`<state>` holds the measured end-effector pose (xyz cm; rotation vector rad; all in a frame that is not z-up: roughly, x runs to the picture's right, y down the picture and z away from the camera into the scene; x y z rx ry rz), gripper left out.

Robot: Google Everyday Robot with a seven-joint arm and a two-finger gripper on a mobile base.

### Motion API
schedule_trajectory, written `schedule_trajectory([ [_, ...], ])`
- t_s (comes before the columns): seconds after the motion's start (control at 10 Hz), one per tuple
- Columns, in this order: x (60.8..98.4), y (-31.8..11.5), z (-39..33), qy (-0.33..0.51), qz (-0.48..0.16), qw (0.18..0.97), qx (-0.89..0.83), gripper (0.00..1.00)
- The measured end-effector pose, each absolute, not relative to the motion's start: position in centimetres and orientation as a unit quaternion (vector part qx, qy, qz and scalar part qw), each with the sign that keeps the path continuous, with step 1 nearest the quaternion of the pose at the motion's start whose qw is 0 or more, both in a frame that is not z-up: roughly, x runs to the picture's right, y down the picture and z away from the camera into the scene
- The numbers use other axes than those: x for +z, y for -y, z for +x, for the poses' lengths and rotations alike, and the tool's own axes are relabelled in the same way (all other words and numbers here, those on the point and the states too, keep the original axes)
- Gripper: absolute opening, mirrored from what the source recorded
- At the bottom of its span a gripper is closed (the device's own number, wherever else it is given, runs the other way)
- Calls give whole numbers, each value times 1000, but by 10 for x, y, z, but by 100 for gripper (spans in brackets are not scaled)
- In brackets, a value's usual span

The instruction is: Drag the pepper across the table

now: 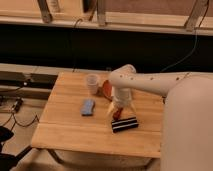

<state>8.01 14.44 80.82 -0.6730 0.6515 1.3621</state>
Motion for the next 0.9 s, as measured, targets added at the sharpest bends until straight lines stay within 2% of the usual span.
schedule_trajectory([
  [0.3, 836, -150, 55, -287, -323, 678, 595, 80],
  [0.9, 885, -154, 53, -298, -315, 670, 602, 80],
])
